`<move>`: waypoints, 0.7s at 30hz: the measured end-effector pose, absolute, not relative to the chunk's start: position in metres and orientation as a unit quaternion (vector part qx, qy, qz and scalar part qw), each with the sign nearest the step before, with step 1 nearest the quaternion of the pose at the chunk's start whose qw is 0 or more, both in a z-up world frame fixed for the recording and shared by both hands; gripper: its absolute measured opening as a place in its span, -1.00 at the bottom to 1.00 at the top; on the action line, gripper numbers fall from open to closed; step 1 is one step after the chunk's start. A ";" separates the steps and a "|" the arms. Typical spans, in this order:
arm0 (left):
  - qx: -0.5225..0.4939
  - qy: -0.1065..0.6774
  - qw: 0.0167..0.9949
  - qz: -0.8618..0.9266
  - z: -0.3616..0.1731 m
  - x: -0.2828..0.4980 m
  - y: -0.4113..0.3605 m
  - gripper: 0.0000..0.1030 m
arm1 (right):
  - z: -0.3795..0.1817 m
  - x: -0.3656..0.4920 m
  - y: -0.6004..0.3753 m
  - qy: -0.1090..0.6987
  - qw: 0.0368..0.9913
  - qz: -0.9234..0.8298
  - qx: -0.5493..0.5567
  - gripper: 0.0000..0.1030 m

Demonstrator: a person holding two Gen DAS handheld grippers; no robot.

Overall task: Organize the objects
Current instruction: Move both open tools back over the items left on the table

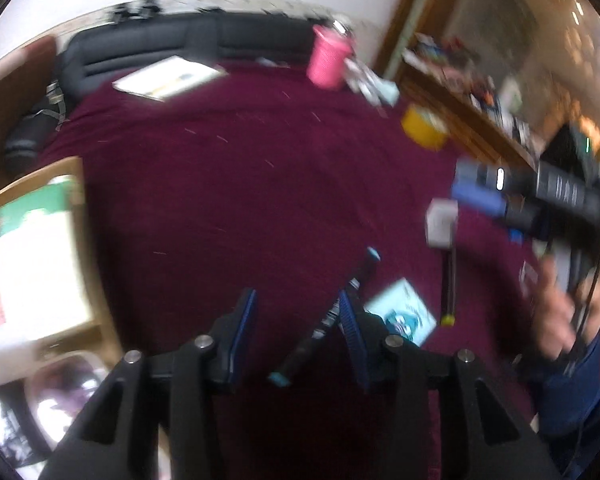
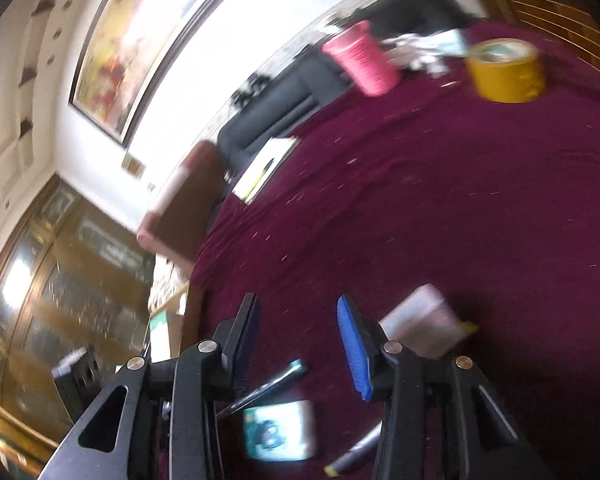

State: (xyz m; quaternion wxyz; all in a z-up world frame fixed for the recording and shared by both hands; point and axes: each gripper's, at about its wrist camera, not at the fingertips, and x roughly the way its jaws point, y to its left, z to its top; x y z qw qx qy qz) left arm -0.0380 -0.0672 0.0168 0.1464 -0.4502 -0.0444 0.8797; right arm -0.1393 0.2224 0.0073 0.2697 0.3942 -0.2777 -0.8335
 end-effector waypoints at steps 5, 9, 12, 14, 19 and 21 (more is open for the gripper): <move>-0.477 0.021 0.172 0.862 0.000 -0.041 -0.033 -0.21 | 0.007 -0.144 0.230 -0.276 0.269 -0.838 0.387 -0.12; -0.489 0.056 0.147 0.858 -0.012 -0.046 -0.027 -0.21 | 0.007 -0.142 0.236 -0.275 0.272 -0.839 0.382 -0.11; -0.492 0.044 0.145 0.857 -0.019 -0.057 -0.031 -0.21 | 0.006 -0.142 0.240 -0.271 0.262 -0.846 0.376 0.07; -0.489 0.028 0.142 0.860 -0.019 -0.064 -0.031 -0.21 | 0.005 -0.141 0.243 -0.270 0.254 -0.849 0.376 0.10; -0.479 0.043 0.111 0.870 -0.025 -0.082 -0.016 -0.21 | 0.000 -0.142 0.247 -0.267 0.232 -0.857 0.374 0.10; -0.475 0.042 0.102 0.873 -0.026 -0.089 -0.012 -0.21 | -0.001 -0.144 0.251 -0.269 0.224 -0.860 0.370 0.10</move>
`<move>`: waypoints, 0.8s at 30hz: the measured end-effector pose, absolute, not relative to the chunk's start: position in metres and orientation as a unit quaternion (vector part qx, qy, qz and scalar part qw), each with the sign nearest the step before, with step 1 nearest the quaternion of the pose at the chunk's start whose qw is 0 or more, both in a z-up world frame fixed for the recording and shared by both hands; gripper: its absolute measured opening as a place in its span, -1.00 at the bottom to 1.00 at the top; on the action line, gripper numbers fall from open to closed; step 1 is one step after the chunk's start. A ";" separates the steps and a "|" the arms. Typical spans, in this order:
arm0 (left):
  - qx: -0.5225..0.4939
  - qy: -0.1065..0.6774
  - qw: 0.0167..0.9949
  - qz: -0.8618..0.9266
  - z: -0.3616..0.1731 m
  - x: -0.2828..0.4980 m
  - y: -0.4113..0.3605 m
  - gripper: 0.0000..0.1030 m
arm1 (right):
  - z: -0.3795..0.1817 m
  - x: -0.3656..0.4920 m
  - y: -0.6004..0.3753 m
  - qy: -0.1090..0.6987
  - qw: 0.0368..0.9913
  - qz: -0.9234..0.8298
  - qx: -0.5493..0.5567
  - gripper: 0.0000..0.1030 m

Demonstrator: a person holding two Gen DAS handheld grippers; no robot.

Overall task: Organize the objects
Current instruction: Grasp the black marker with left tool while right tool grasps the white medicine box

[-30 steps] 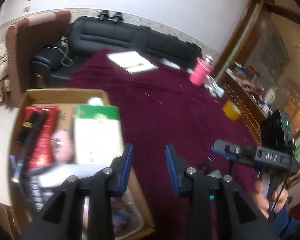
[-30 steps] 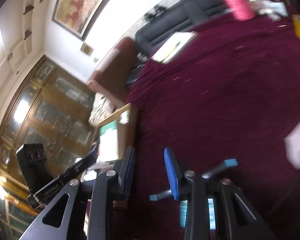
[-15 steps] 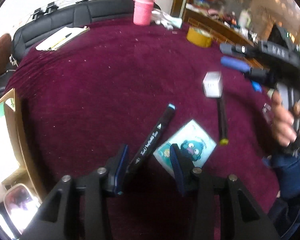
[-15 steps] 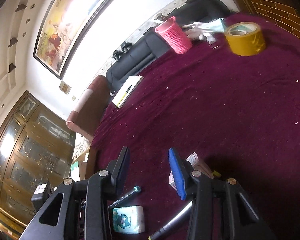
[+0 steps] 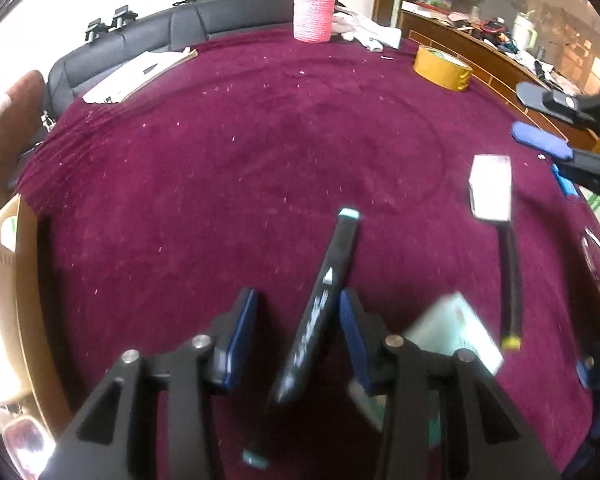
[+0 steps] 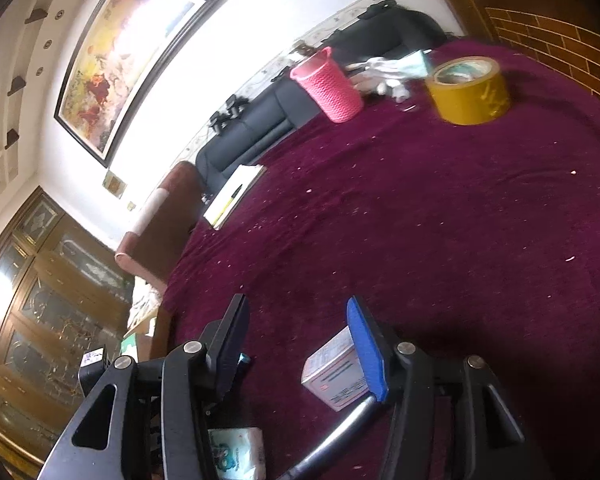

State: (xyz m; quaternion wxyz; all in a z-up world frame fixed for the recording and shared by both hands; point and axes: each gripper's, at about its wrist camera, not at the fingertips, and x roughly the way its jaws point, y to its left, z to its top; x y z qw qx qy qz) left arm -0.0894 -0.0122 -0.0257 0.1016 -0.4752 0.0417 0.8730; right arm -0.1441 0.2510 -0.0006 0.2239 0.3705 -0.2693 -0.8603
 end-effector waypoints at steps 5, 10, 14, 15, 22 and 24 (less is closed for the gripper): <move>-0.455 0.034 0.082 0.886 -0.028 -0.095 -0.013 -0.23 | -0.002 -0.149 0.251 -0.260 0.209 -0.867 0.371 0.10; -0.446 0.021 0.074 0.892 -0.028 -0.093 -0.026 -0.66 | -0.006 -0.152 0.249 -0.258 0.208 -0.863 0.380 0.10; -0.441 0.035 0.074 0.894 -0.029 -0.092 -0.023 -0.66 | -0.007 -0.154 0.251 -0.259 0.201 -0.864 0.381 0.10; -0.439 0.041 0.072 0.895 -0.029 -0.092 -0.022 -0.66 | -0.008 -0.155 0.252 -0.260 0.200 -0.864 0.383 0.10; -0.433 0.051 0.070 0.897 -0.029 -0.090 -0.020 -0.66 | -0.014 -0.159 0.250 -0.261 0.202 -0.857 0.395 0.10; -0.432 0.054 0.069 0.898 -0.029 -0.090 -0.019 -0.66 | -0.014 -0.159 0.249 -0.259 0.203 -0.857 0.397 0.10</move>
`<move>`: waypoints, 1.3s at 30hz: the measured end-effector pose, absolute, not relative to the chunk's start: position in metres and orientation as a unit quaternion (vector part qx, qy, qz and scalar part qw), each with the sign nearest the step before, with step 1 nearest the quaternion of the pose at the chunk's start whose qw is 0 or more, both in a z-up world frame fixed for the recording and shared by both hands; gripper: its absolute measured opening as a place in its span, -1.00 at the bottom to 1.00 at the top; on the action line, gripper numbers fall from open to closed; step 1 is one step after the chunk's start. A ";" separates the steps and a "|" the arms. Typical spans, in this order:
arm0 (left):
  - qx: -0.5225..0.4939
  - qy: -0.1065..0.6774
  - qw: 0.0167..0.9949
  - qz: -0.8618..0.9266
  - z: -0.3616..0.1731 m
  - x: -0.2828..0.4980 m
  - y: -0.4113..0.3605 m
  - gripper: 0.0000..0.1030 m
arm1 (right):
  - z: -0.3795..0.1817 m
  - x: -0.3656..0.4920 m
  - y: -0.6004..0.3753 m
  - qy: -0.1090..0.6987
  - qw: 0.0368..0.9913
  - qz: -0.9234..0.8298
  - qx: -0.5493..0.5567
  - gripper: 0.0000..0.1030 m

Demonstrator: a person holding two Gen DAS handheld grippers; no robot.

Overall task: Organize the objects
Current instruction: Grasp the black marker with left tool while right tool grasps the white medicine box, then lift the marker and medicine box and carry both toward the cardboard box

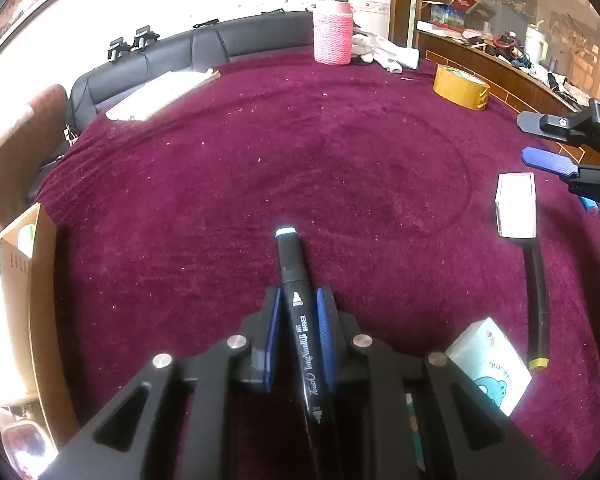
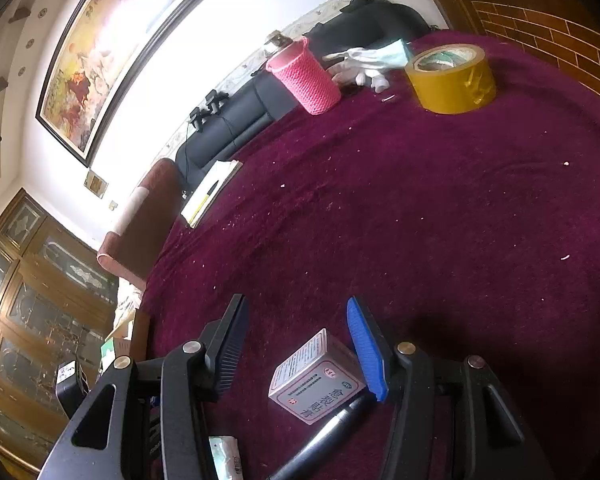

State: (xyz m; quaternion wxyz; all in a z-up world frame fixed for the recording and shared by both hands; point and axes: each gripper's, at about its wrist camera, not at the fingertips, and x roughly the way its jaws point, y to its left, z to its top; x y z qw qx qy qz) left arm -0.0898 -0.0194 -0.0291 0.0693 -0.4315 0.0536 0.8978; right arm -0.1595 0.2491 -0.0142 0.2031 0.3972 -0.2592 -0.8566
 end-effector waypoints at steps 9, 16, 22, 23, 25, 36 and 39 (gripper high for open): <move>-0.431 0.050 0.072 0.898 -0.029 -0.090 -0.020 -0.66 | -0.016 -0.159 0.249 -0.259 0.204 -0.854 0.403 0.10; -0.431 0.043 0.074 0.898 -0.029 -0.090 -0.022 -0.67 | -0.012 -0.157 0.246 -0.242 0.203 -0.860 0.402 0.17; -0.433 0.013 0.082 0.898 -0.029 -0.092 -0.029 -0.70 | -0.004 -0.153 0.243 -0.220 0.201 -0.872 0.389 0.33; -0.434 0.006 0.084 0.897 -0.028 -0.093 -0.031 -0.72 | -0.003 -0.152 0.243 -0.219 0.201 -0.872 0.388 0.36; -0.435 -0.002 0.089 0.896 -0.028 -0.094 -0.032 -0.73 | -0.001 -0.151 0.244 -0.212 0.201 -0.875 0.387 0.44; -0.423 -0.027 0.091 0.901 -0.020 -0.093 -0.041 -0.73 | 0.006 -0.149 0.228 -0.093 0.202 -0.891 0.396 0.62; -0.423 -0.030 0.093 0.901 -0.019 -0.092 -0.041 -0.73 | 0.000 -0.145 0.209 -0.030 0.200 -0.892 0.404 0.62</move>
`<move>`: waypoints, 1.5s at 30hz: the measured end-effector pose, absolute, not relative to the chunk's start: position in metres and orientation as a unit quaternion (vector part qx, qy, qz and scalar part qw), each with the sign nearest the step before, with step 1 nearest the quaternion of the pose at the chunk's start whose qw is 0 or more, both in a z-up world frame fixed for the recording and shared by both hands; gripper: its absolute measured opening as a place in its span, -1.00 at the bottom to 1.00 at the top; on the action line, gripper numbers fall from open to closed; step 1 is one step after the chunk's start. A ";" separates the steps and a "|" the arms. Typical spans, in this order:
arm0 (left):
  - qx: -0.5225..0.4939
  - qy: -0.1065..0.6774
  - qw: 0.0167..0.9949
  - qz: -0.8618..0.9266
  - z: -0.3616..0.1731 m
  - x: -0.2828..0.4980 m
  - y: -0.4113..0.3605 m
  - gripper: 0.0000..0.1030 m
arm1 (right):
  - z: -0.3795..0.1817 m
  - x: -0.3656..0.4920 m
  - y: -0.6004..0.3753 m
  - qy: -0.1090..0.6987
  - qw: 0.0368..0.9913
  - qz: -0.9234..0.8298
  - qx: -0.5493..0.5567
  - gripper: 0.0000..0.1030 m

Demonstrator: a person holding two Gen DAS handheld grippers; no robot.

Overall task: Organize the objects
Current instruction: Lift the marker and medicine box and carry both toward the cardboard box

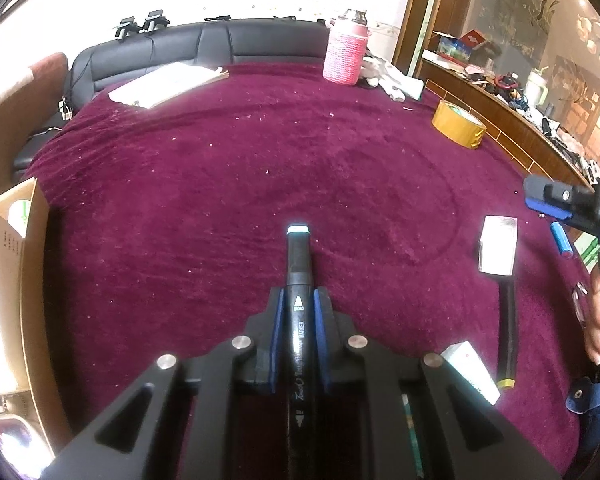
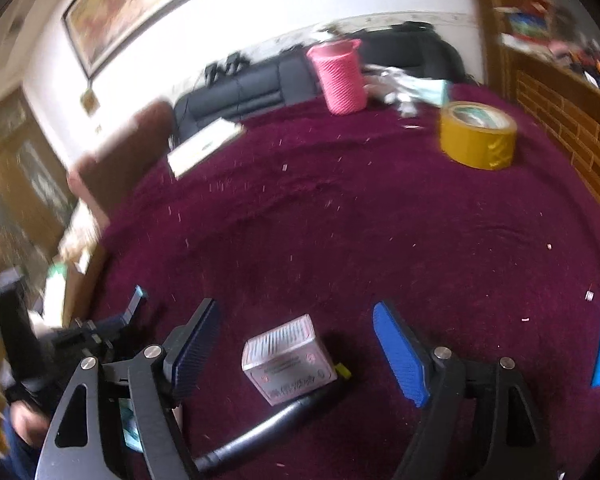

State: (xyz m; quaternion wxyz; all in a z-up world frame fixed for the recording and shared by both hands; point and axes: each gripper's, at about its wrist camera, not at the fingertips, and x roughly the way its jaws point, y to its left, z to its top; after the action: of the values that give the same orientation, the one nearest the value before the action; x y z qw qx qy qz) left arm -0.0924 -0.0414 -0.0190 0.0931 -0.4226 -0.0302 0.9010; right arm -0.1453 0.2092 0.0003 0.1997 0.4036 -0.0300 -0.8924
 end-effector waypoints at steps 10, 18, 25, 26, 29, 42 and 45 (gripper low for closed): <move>-0.423 -0.035 0.095 0.900 -0.018 -0.092 -0.044 -0.73 | -0.024 -0.138 0.178 0.071 0.205 -0.877 0.428 0.04; -0.423 -0.038 0.096 0.900 -0.019 -0.092 -0.044 -0.73 | -0.013 -0.137 0.189 0.020 0.211 -0.884 0.416 0.03; -0.417 -0.047 0.101 0.902 -0.016 -0.090 -0.045 -0.73 | -0.003 -0.136 0.190 -0.029 0.229 -0.889 0.395 0.03; -0.417 -0.048 0.102 0.902 -0.016 -0.090 -0.045 -0.73 | -0.003 -0.136 0.190 -0.032 0.230 -0.889 0.394 0.03; -0.417 -0.050 0.105 0.902 -0.016 -0.090 -0.044 -0.73 | -0.004 -0.137 0.188 -0.037 0.234 -0.888 0.395 0.03; -0.415 -0.063 0.113 0.901 -0.016 -0.090 -0.042 -0.73 | -0.004 -0.135 0.187 -0.056 0.234 -0.891 0.384 0.03; -0.411 -0.071 0.110 0.902 -0.012 -0.087 -0.044 -0.73 | -0.004 -0.136 0.190 -0.065 0.233 -0.891 0.384 0.03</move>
State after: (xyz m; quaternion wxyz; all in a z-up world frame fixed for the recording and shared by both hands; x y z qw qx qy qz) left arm -0.0873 -0.0435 -0.0125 0.1099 -0.4114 -0.0714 0.9020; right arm -0.1358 0.1904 -0.0044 0.2333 0.3838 -0.0651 -0.8911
